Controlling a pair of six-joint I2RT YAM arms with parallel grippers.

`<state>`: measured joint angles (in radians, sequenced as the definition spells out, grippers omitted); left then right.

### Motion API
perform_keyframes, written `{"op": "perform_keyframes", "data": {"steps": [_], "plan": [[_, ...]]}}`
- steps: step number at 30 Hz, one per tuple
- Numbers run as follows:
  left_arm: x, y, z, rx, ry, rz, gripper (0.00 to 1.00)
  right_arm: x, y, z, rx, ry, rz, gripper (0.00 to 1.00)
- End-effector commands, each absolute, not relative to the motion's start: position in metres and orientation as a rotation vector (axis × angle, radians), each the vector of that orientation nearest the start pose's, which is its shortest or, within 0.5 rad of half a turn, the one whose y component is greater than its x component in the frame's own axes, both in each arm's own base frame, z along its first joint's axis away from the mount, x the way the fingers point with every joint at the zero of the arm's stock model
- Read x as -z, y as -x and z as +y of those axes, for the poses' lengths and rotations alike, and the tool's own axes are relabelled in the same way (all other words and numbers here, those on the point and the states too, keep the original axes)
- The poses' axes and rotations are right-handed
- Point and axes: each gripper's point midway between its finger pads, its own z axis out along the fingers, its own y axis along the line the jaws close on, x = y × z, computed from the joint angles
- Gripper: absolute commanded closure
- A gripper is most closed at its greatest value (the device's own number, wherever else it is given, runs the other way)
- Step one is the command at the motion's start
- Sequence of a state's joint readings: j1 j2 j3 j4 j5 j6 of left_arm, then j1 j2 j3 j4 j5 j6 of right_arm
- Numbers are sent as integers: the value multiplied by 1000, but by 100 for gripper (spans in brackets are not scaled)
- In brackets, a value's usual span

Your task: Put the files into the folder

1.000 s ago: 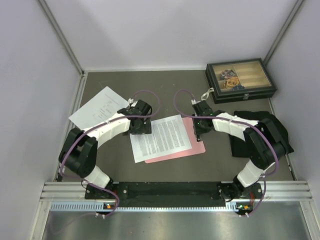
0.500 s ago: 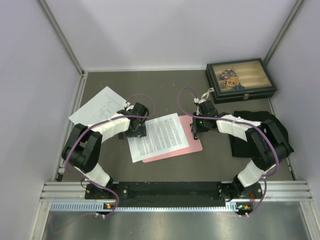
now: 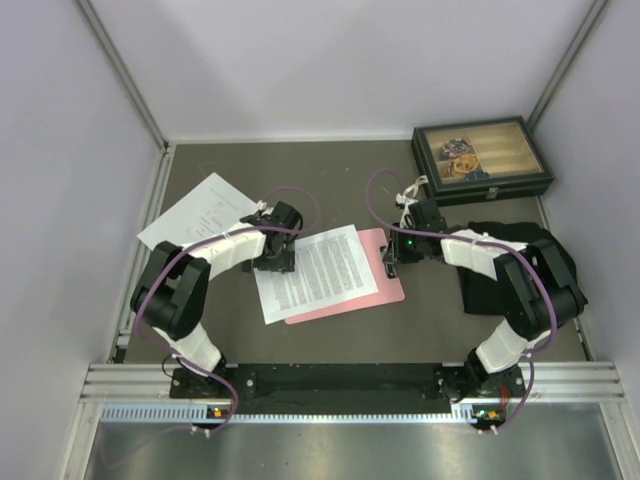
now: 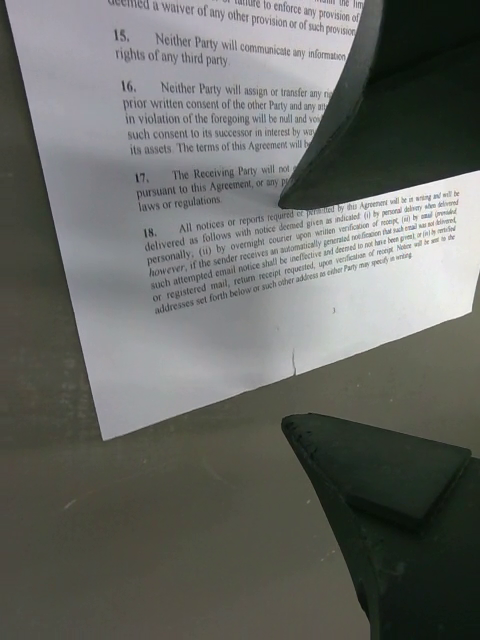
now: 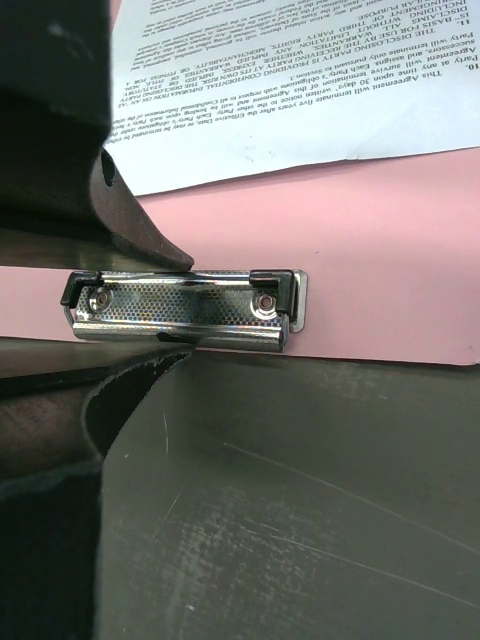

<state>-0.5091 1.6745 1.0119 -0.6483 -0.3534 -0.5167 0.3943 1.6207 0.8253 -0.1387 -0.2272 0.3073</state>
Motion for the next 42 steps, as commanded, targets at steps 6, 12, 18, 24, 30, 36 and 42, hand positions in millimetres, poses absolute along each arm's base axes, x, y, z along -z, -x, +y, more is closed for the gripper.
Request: {"op": "perform_keyframes", "data": {"steps": [6, 12, 18, 24, 30, 36, 42], "plan": [[-9, -285, -170, -15, -109, 2792, 14, -15, -293, 198, -668, 254, 2619, 100], [-33, -290, -162, -84, -6, 2713, 7, -16, -295, 197, -654, 257, 2617, 100], [-64, -289, -118, -110, 286, 2576, 2, -16, -295, 197, -650, 244, 2623, 100], [-44, -279, -89, 150, 570, 2581, 2, -18, -294, 197, -657, 232, 2624, 100], [-35, -277, -105, 280, 578, 2610, 2, -17, -294, 197, -653, 234, 2626, 100], [-25, -273, -124, 401, 564, 2665, 2, -16, -295, 196, -650, 232, 2626, 100], [-28, -275, -140, 377, 433, 2690, 4, -17, -296, 196, -637, 235, 2623, 100]]}}
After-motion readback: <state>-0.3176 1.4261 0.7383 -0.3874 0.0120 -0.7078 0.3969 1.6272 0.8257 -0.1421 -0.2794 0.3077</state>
